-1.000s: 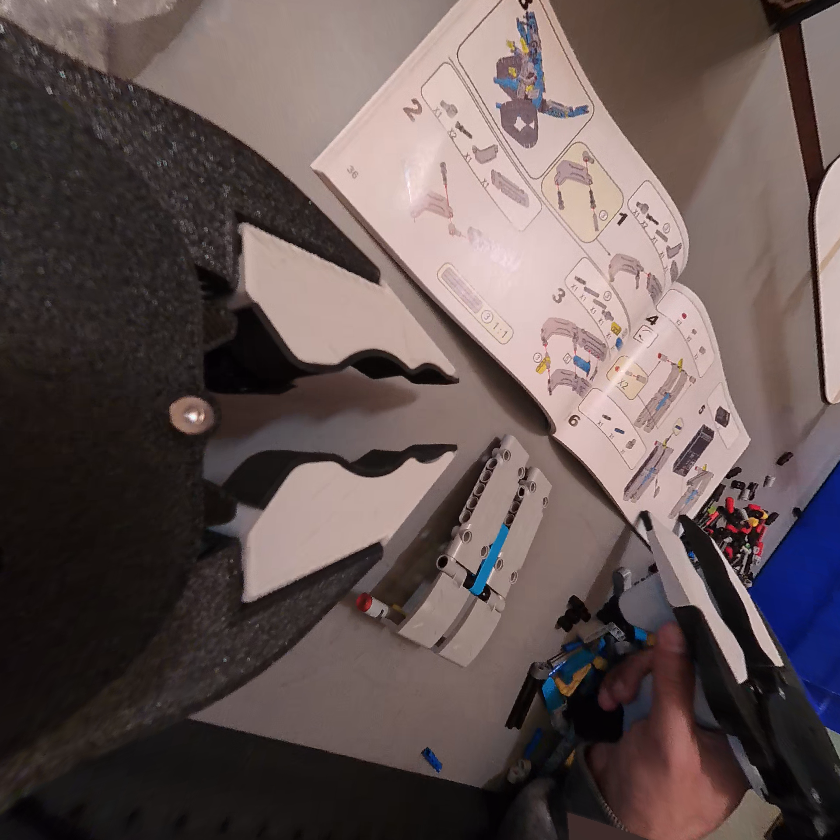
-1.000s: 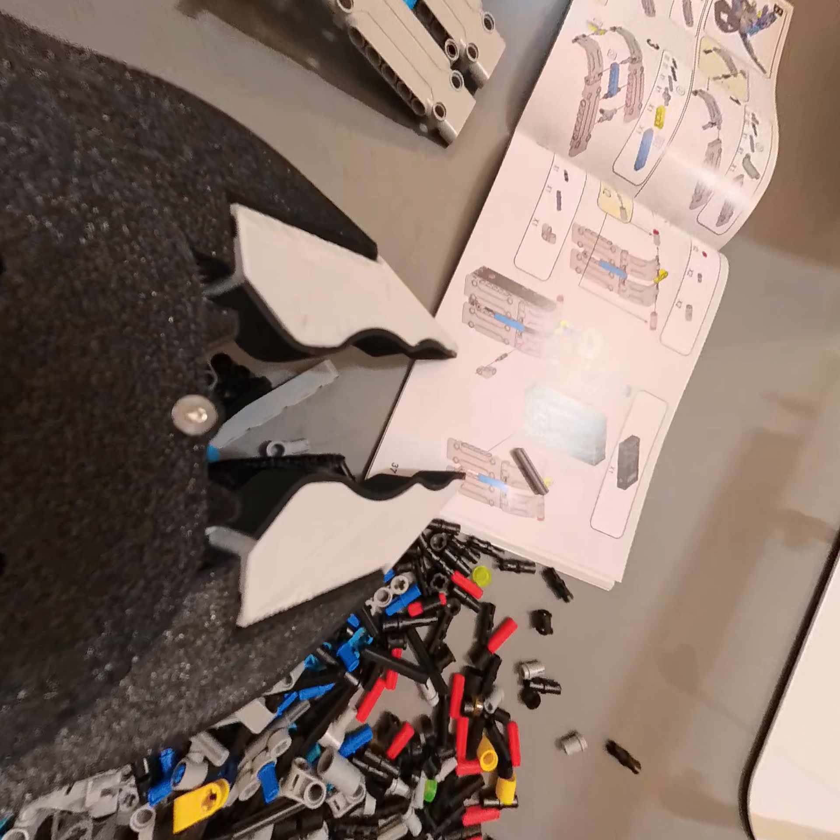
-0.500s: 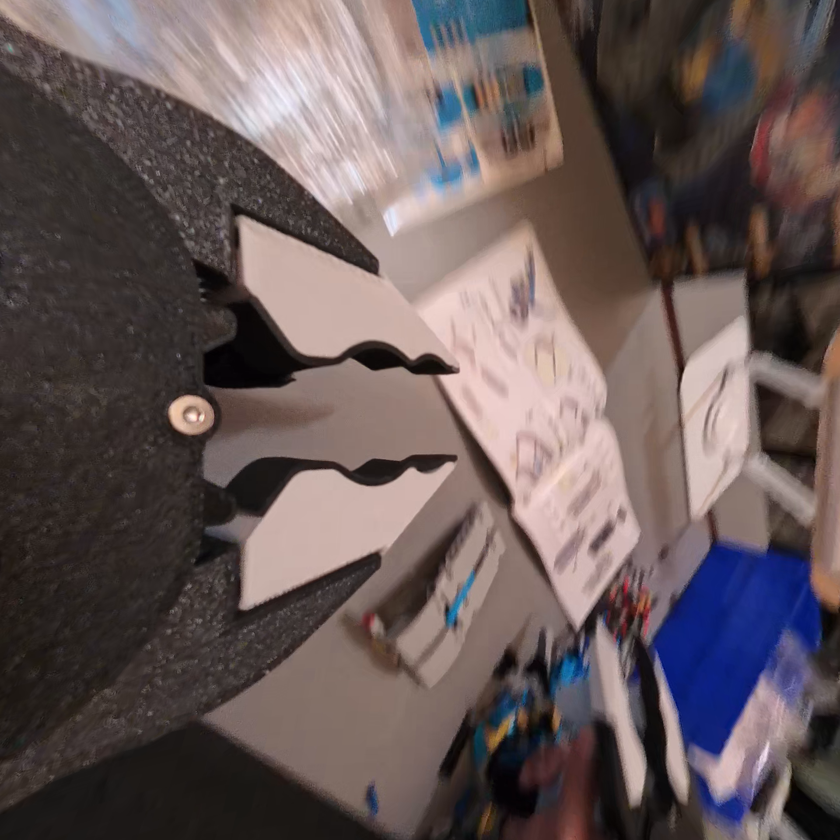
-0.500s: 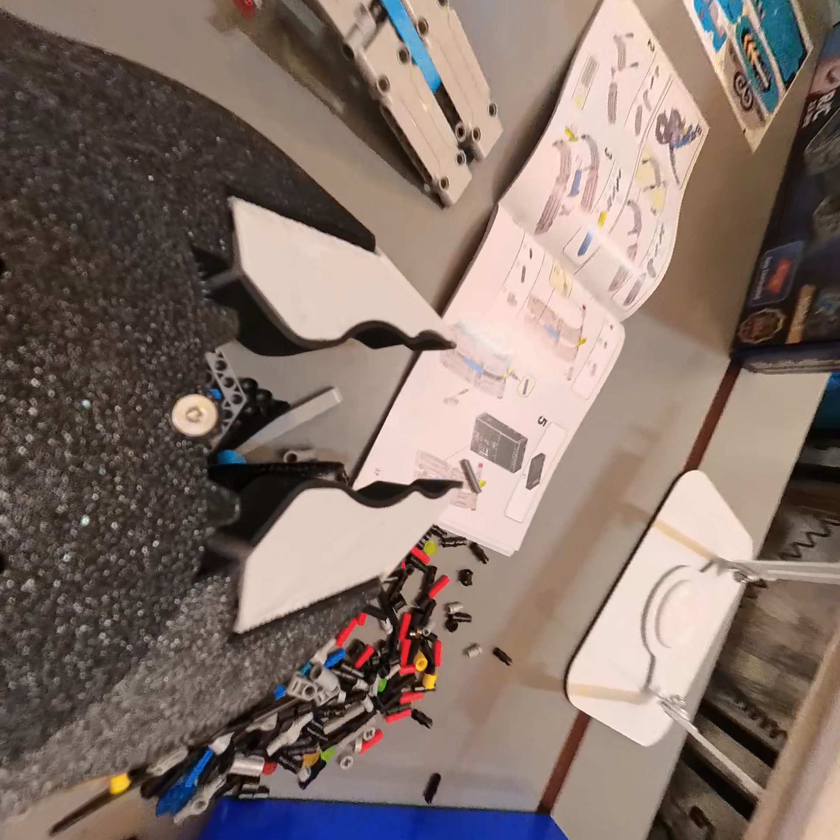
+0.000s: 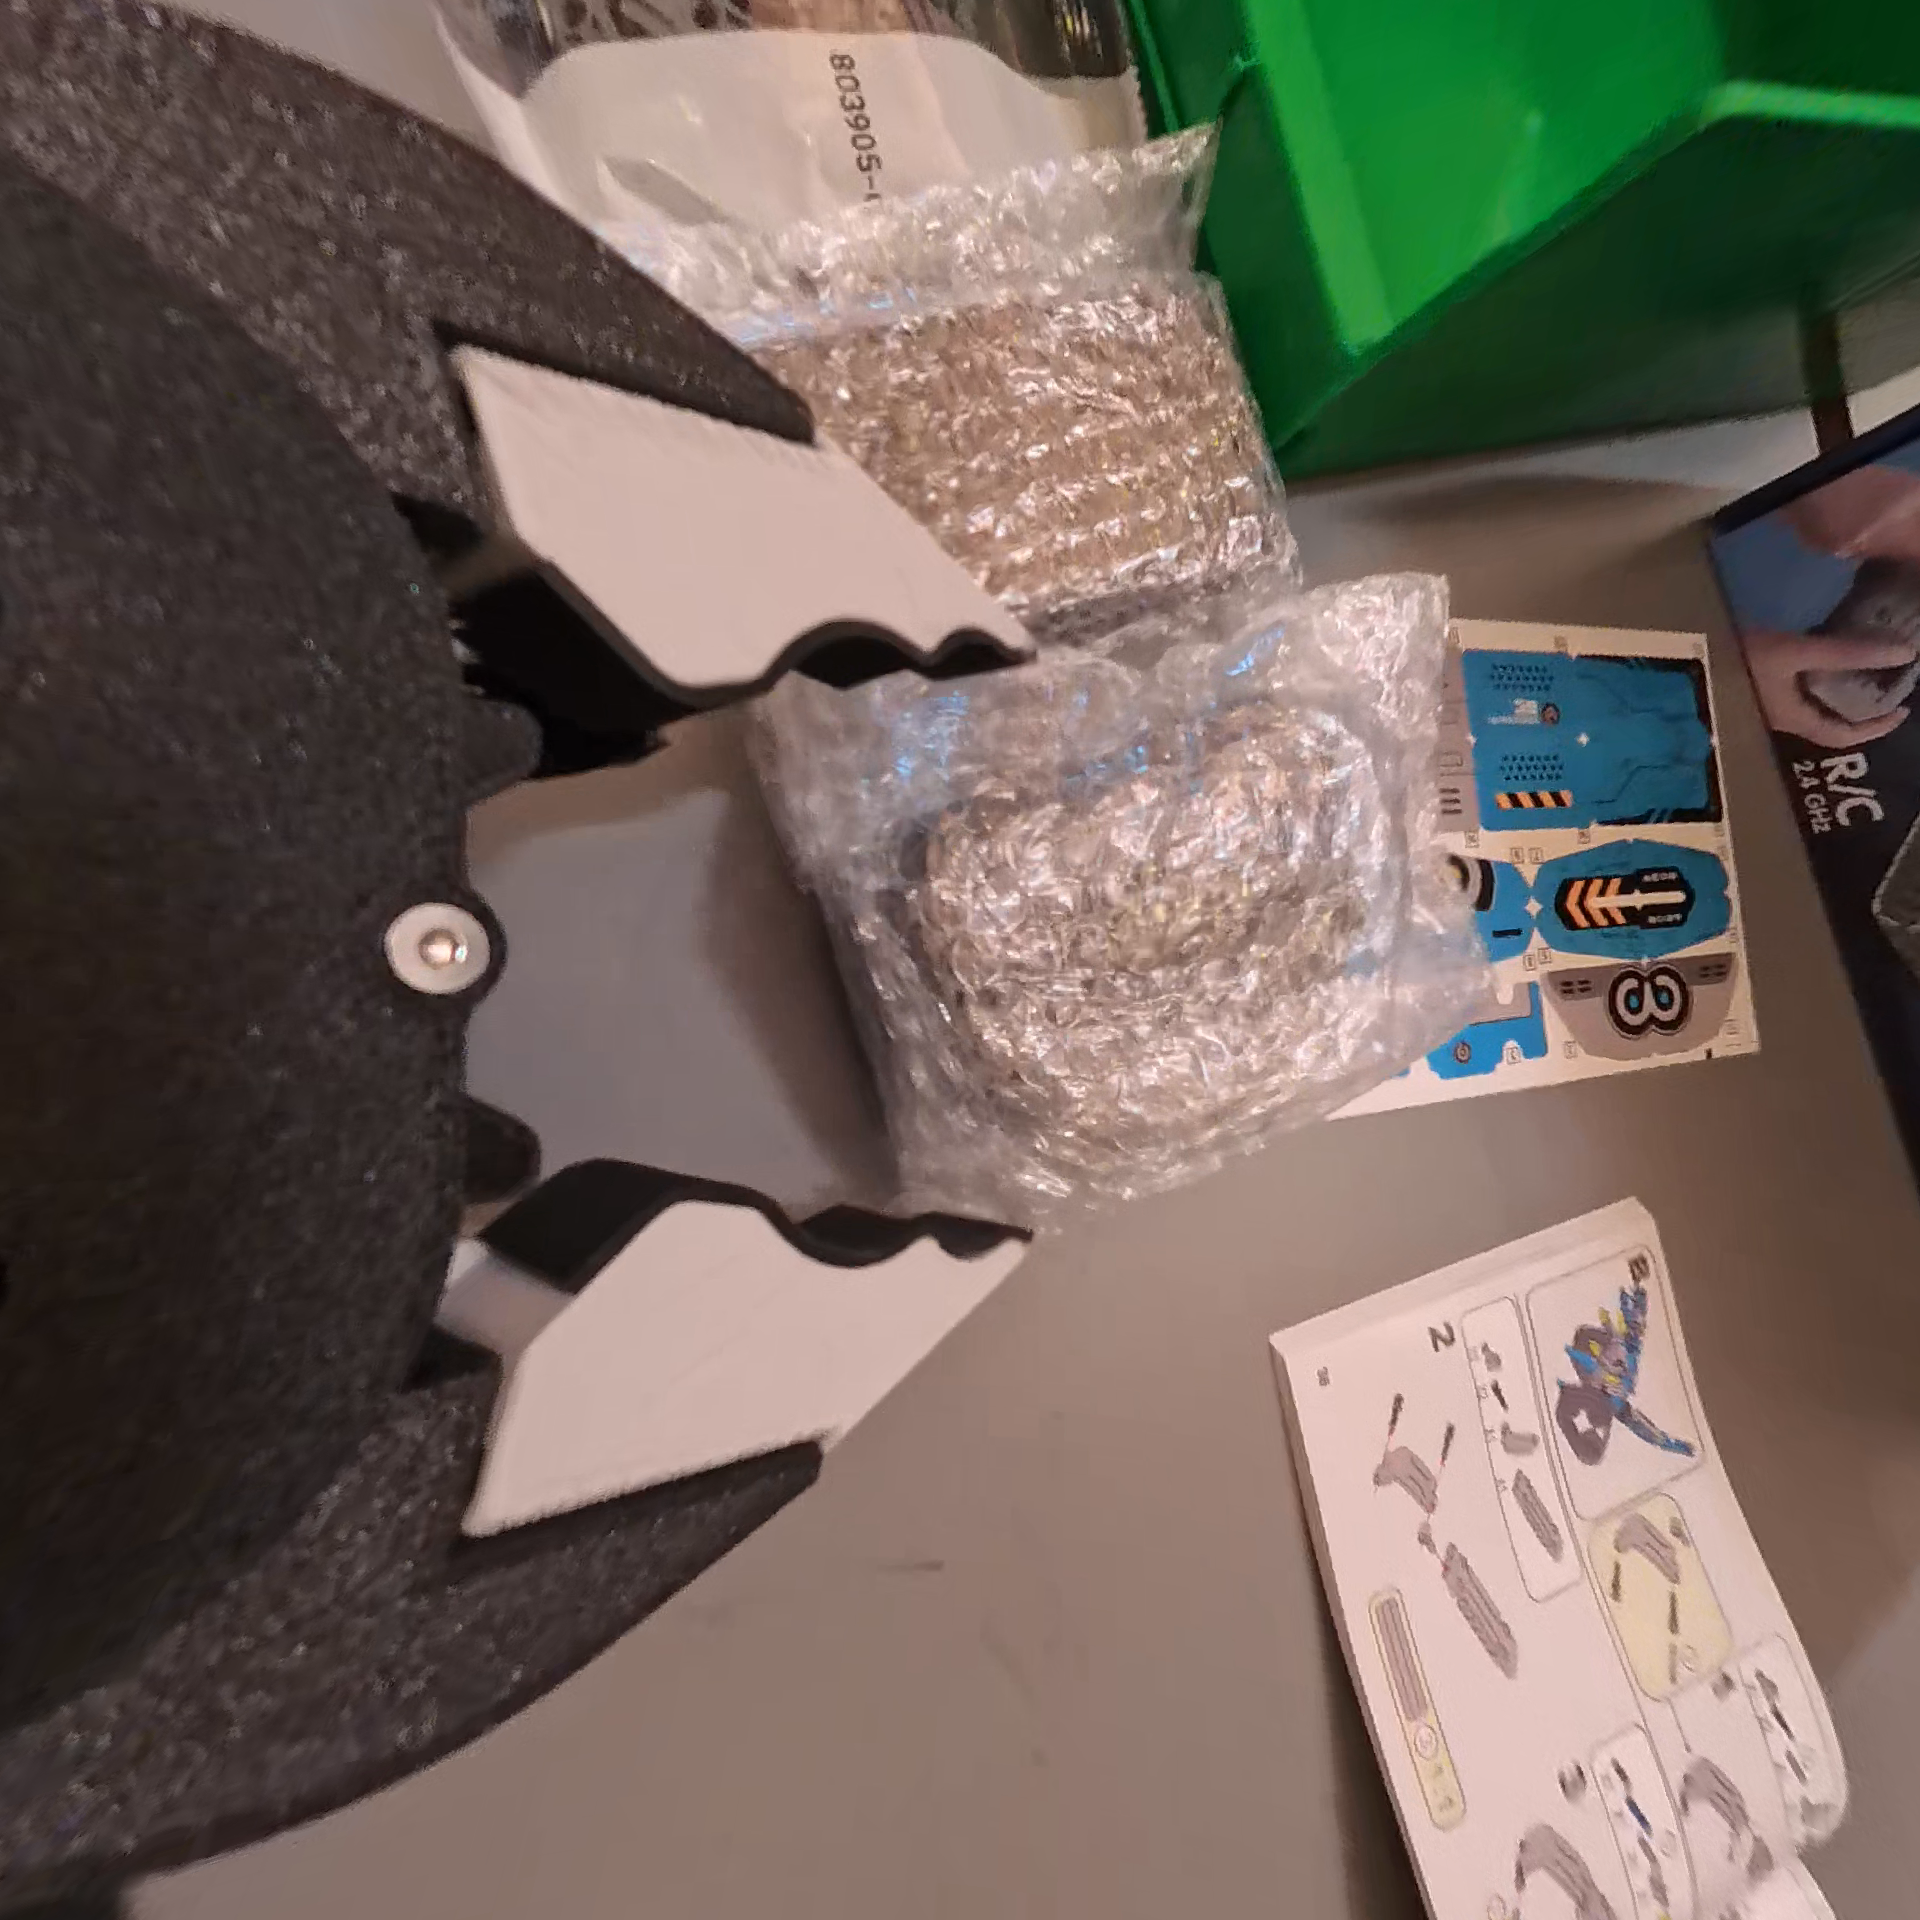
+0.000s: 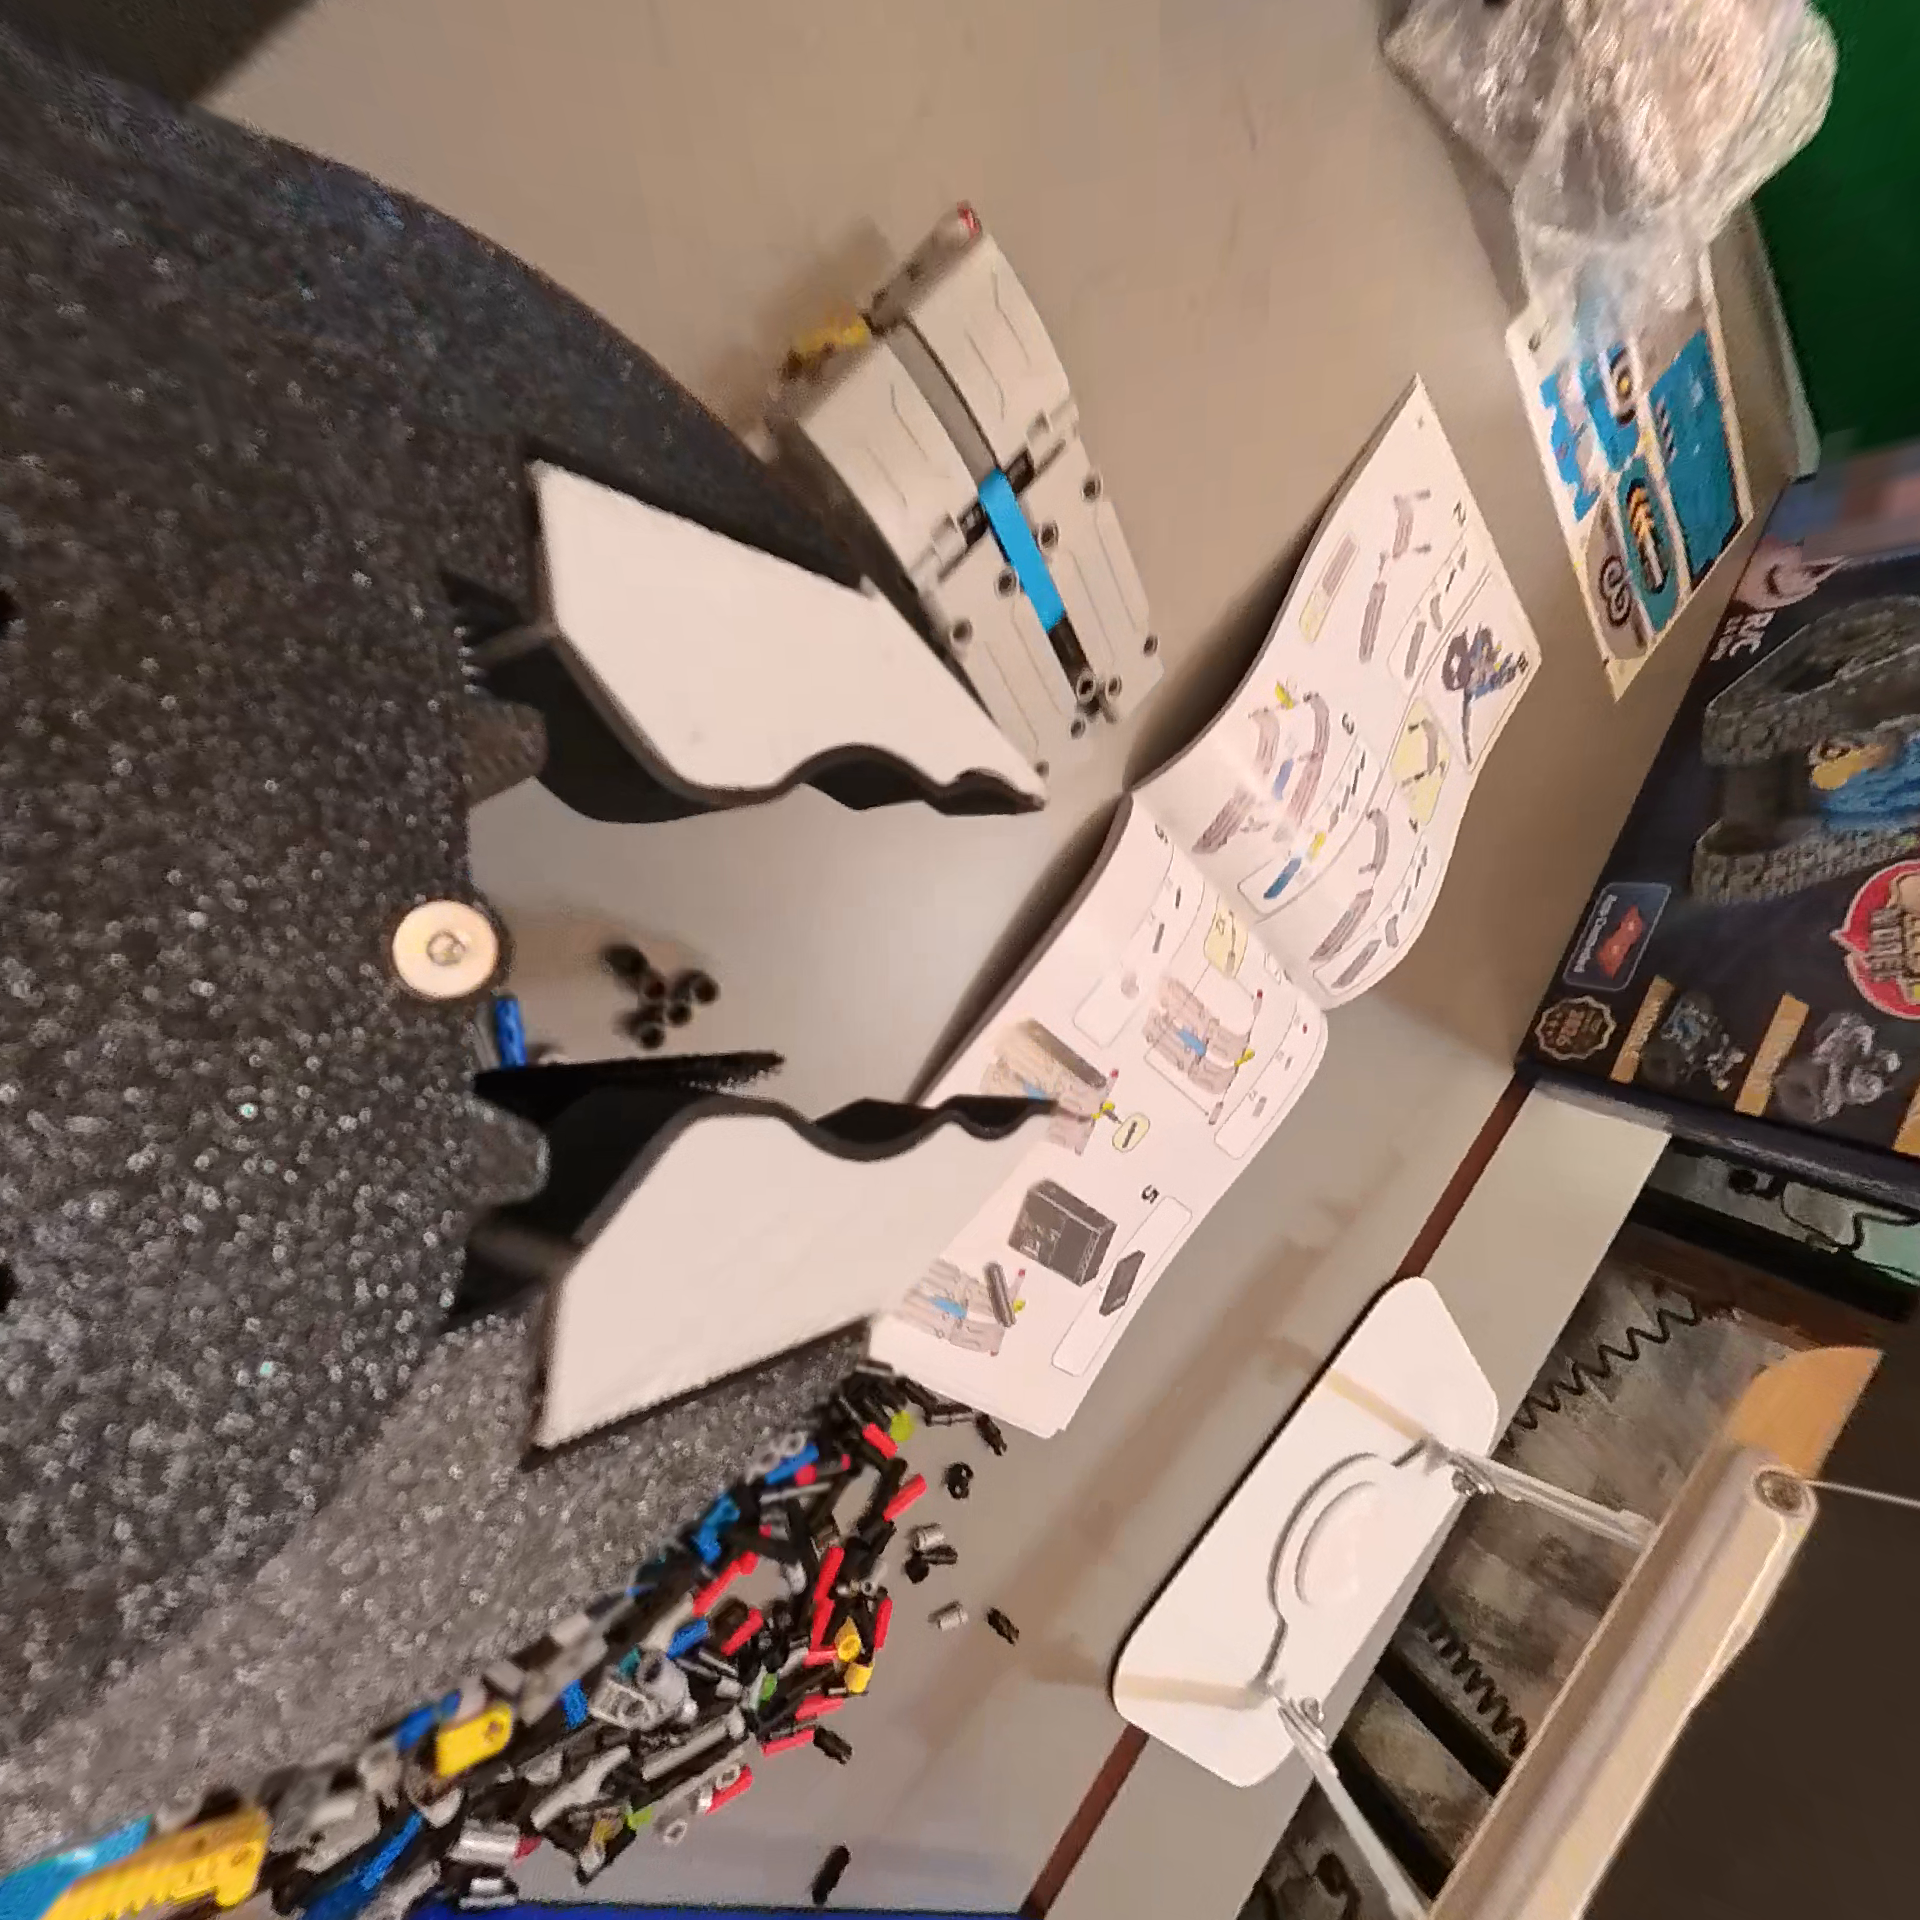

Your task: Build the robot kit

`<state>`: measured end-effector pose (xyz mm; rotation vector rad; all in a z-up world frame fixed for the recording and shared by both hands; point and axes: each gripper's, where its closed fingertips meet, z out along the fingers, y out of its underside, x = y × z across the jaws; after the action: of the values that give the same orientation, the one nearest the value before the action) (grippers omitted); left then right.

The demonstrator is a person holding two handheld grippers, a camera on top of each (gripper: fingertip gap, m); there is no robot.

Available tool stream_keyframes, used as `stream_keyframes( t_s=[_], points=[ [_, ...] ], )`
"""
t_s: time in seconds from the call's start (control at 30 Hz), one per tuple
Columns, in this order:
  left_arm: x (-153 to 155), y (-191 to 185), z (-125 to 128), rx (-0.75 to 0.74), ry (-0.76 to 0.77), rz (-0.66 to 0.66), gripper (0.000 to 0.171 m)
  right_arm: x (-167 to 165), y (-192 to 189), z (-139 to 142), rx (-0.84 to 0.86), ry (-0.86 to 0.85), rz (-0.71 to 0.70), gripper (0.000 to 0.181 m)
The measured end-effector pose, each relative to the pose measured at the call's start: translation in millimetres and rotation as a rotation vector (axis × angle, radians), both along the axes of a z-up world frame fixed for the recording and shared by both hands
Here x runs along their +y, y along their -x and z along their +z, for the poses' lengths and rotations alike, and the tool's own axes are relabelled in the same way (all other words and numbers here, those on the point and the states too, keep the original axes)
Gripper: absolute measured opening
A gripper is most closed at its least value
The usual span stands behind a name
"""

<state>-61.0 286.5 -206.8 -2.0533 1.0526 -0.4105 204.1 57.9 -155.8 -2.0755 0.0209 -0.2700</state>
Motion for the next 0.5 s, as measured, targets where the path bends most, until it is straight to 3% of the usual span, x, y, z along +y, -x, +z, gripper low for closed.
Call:
stream_keyframes(
  t_s=[0.07, 0.13, 0.3, 0.4, 0.5],
  points=[
    [-6.2, 0.7, 2.7, -0.026, 0.022, -0.014, 0.098, -8.5, 11.7, 4.6, 0.042, -0.03, 0.012, 0.051],
    [-5.5, -2.9, -2.9, 0.021, -0.007, -0.036, 0.079, -16.1, 22.0, 8.7, 0.058, -0.055, 0.027, 0.049],
    [-3.9, -1.0, 0.6, 0.03, 0.013, -0.053, 0.068, -25.8, 32.5, 13.3, 0.028, -0.079, 0.053, 0.046],
    [-25.8, -7.5, 24.3, -0.192, 0.176, -0.134, 0.067, -27.6, 34.5, 14.5, 0.045, -0.105, 0.064, 0.045],
    [-59.6, -12.9, 70.6, -0.6, 0.509, -0.226, 0.066, -24.7, 41.4, 12.5, 0.084, -0.104, 0.093, 0.046]
  ],
)
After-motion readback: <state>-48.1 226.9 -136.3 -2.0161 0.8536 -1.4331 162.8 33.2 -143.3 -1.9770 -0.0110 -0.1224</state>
